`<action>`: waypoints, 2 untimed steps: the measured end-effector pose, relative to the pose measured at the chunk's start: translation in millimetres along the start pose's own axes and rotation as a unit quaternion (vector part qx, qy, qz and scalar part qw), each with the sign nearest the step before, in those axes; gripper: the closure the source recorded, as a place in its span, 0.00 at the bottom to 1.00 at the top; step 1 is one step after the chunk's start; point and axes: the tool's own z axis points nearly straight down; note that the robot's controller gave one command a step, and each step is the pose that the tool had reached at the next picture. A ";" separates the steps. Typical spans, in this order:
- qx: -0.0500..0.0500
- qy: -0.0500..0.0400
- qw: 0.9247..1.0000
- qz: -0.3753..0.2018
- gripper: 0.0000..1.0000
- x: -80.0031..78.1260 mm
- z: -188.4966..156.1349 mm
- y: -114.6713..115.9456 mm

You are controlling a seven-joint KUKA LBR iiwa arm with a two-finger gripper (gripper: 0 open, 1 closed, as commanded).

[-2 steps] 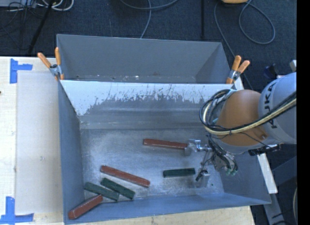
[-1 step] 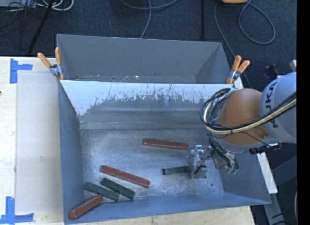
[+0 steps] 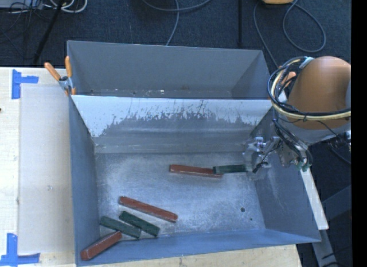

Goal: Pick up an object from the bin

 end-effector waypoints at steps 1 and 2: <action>-0.001 0.002 1.000 -0.002 1.00 -32.4 -24.4 4.0; -0.002 0.008 1.000 -0.010 1.00 -9.0 22.2 5.6</action>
Offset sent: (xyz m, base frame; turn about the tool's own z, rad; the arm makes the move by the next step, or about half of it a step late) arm 0.0299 0.0039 0.0236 -0.0022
